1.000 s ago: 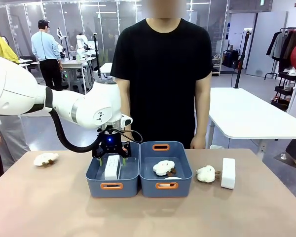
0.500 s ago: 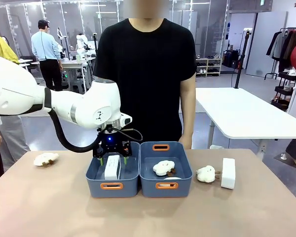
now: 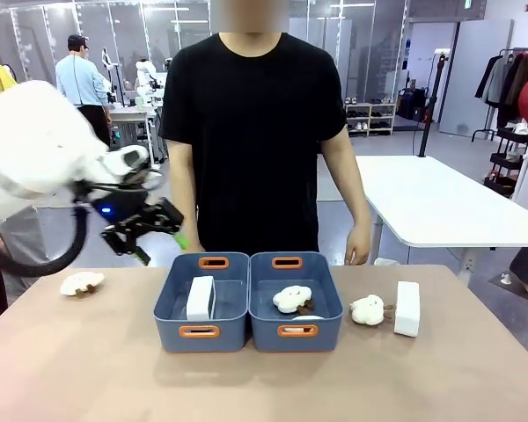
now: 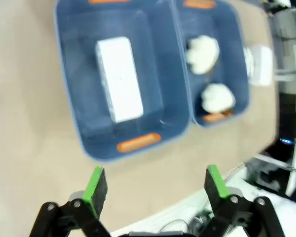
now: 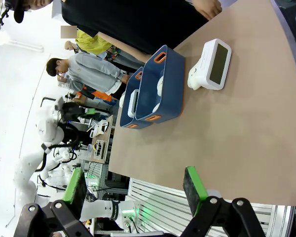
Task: Sort the digital clocks into the basket.
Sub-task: Pick up the Digital clock from the table and place it into the empty Plastic storage basket.
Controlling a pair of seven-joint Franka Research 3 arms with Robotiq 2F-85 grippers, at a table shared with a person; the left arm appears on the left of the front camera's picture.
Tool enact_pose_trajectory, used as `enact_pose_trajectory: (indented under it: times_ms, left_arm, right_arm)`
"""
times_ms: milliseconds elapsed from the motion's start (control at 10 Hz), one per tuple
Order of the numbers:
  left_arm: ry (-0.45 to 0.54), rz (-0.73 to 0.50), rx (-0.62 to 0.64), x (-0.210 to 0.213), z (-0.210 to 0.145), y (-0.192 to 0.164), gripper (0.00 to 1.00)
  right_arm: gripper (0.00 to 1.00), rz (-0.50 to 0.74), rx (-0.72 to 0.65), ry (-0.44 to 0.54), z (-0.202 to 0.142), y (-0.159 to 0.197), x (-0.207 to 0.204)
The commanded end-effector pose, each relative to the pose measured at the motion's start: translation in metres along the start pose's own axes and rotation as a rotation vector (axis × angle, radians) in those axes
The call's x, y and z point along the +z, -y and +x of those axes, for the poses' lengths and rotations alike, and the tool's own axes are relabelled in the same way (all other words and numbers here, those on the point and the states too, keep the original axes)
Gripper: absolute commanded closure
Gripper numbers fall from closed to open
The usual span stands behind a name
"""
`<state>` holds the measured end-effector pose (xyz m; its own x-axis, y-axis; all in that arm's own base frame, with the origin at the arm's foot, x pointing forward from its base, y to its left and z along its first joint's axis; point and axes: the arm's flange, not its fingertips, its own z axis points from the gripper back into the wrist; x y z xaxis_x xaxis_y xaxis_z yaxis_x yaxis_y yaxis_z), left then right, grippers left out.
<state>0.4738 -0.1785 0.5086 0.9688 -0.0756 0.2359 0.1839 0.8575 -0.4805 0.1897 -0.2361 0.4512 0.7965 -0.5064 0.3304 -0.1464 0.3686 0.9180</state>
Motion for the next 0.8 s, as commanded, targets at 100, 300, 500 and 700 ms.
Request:
enact_pose_trajectory:
  times_ms: [100,300,500,700]
  left_arm:
    - [0.009,-0.382,0.136,0.081,-0.045,-0.091,0.00]
    - [0.096,-0.607,0.200,0.120,-0.087,-0.169,0.00]
    - [0.215,-0.841,0.186,0.131,-0.144,-0.250,0.00]
    - [0.264,-0.889,0.234,0.125,-0.192,-0.298,0.00]
  right_arm:
    - [0.00,0.011,0.009,0.004,-0.001,-0.001,0.001]
    - [0.00,0.011,0.009,0.004,-0.001,-0.001,0.001]
    - [0.00,0.011,0.009,0.004,-0.001,-0.001,0.001]
    - [0.00,0.011,0.009,0.004,-0.001,-0.001,0.001]
